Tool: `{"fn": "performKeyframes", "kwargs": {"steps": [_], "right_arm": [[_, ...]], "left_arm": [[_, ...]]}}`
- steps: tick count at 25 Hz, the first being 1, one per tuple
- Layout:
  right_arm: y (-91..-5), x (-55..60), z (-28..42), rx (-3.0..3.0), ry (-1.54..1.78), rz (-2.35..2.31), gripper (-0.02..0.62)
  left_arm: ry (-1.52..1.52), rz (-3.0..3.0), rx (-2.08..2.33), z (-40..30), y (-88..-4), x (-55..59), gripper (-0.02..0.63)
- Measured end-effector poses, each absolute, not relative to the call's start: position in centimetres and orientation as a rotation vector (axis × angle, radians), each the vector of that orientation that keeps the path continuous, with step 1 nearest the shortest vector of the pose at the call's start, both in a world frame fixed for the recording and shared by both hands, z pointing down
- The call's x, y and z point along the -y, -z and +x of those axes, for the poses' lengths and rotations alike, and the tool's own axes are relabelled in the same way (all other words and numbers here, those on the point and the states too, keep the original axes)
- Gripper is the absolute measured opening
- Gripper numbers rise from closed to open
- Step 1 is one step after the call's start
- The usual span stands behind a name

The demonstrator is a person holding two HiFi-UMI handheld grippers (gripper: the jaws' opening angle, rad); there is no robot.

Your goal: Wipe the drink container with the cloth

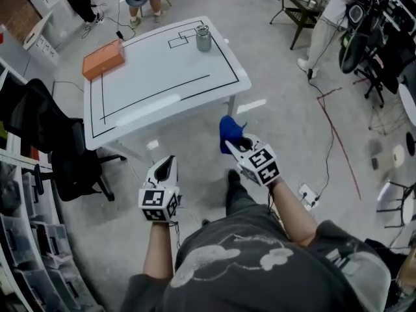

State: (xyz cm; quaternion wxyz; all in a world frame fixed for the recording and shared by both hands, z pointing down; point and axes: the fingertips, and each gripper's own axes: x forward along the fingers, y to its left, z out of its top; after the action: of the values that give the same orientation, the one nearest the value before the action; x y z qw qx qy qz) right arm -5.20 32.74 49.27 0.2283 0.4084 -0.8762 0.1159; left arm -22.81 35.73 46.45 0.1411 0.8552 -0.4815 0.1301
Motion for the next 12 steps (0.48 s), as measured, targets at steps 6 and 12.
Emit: {"fn": "performKeyframes", "kwargs": {"steps": [6, 12], "right_arm": [[-47.5, -23.4, 0.0, 2.492, -0.292, 1.1, 0.046], [-47.9, -16.6, 5.3, 2.468, -0.347, 1.12, 0.046]], "left_arm": [[-0.417, 2.446, 1.432, -18.7, -46.7, -26.7, 0.003], [-0.429, 2.473, 1.447, -13.8, -45.0, -20.3, 0.003]]}}
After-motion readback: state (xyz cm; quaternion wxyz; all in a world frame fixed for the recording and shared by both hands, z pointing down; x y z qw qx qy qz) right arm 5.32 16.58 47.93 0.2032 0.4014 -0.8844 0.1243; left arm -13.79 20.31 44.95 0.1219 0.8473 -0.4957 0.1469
